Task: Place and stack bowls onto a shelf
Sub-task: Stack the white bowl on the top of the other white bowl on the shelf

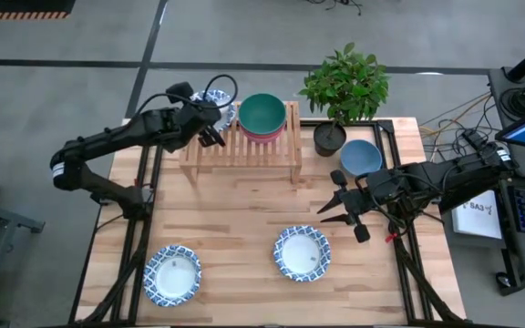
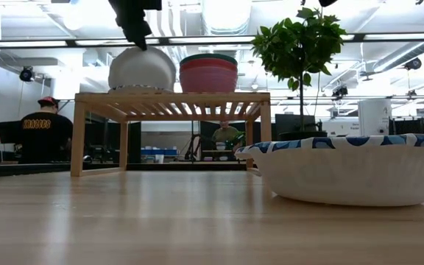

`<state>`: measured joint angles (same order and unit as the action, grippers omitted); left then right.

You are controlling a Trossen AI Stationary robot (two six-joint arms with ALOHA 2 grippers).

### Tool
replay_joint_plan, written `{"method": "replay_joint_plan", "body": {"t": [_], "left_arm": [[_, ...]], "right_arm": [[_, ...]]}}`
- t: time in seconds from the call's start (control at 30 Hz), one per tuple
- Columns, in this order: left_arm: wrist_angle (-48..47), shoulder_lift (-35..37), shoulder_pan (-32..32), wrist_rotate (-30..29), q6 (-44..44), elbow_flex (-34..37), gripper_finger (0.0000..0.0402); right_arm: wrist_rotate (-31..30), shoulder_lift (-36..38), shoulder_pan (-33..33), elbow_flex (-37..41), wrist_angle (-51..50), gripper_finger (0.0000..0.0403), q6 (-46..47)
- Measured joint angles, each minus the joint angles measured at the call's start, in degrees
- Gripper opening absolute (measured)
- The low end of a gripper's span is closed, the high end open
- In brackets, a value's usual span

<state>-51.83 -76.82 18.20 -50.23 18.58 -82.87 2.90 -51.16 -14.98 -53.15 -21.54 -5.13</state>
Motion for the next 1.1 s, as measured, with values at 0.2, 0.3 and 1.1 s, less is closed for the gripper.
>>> {"method": "replay_joint_plan", "body": {"t": [0.2,0.3,1.1], "left_arm": [[0.00,-0.26,0.02,5.53,-1.11,0.00,0.0026],[-0.04,-0.26,0.01,7.42,-1.78,0.00,0.0046],[-15.57,0.65,-0.09,21.63,-7.73,-5.44,0.0164]], "right_arm": [[-0.02,-0.02,0.00,0.00,0.00,0.0093,0.00],[-0.01,-0.02,0.00,0.00,0.00,0.0093,0.00],[-0.02,-0.07,0.00,0.02,-0.04,0.0093,0.15]]}}
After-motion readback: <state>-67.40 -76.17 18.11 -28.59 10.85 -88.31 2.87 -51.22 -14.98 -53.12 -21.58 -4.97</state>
